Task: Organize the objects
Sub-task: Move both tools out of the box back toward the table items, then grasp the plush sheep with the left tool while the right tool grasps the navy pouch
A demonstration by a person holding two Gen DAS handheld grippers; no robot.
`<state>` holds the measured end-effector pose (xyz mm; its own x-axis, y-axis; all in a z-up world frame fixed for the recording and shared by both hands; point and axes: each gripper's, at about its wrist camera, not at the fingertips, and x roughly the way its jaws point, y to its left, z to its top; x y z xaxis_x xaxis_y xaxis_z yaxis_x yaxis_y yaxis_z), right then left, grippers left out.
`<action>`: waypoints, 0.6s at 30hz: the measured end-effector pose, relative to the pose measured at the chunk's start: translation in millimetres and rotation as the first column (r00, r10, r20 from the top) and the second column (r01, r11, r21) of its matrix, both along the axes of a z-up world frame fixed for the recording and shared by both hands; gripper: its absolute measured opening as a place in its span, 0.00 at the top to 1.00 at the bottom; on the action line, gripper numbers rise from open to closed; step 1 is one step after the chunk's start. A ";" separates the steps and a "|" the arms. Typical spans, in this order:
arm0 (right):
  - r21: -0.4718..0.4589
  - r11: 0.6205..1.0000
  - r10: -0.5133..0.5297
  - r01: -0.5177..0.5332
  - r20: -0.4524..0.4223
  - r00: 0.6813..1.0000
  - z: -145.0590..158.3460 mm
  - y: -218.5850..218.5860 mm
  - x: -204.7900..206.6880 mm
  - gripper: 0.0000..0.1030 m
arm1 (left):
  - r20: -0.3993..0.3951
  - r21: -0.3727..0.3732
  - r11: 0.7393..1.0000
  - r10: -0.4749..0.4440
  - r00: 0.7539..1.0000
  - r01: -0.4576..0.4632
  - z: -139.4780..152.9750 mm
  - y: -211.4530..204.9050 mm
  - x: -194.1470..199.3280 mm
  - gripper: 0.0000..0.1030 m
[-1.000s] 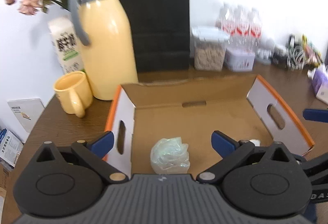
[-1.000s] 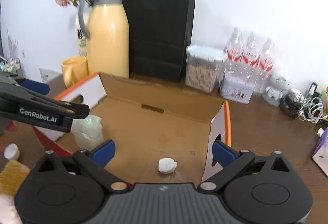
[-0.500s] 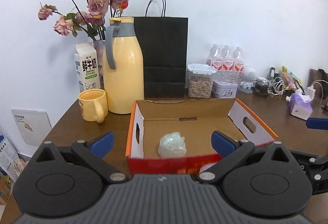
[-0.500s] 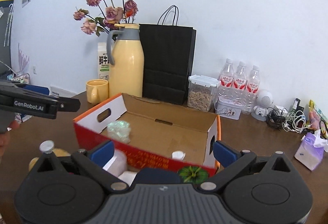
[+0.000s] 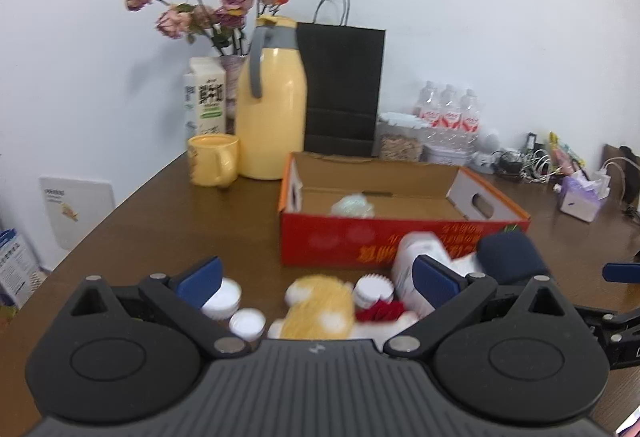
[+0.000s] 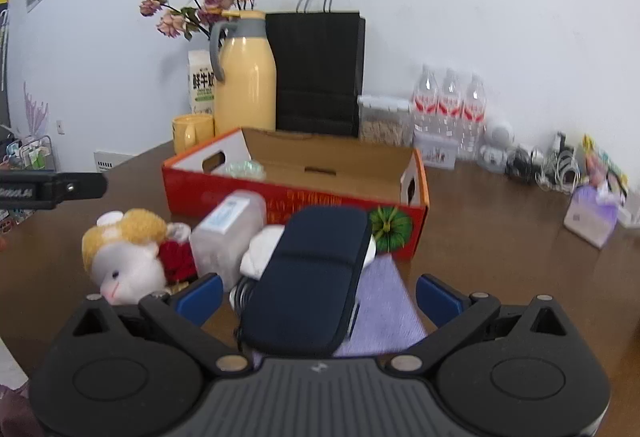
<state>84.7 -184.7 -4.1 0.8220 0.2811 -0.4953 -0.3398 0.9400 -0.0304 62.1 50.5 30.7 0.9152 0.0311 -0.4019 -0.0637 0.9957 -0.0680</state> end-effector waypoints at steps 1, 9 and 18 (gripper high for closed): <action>0.006 1.000 -0.003 0.003 -0.012 1.000 -4.4 -1.2 -0.1 0.00 | -0.004 -0.001 1.000 0.006 1.000 -0.006 -3.4 1.0 -2.7 0.00; 0.003 1.000 -0.019 0.019 -0.042 0.999 -18.5 3.8 3.4 0.00 | -0.036 0.046 0.999 -0.002 0.999 0.003 -19.2 -1.7 -7.8 0.00; -0.019 0.999 -0.044 0.043 -0.051 0.998 -24.2 15.8 24.3 0.00 | -0.140 0.025 1.000 -0.014 0.990 0.018 -25.9 2.5 21.9 0.00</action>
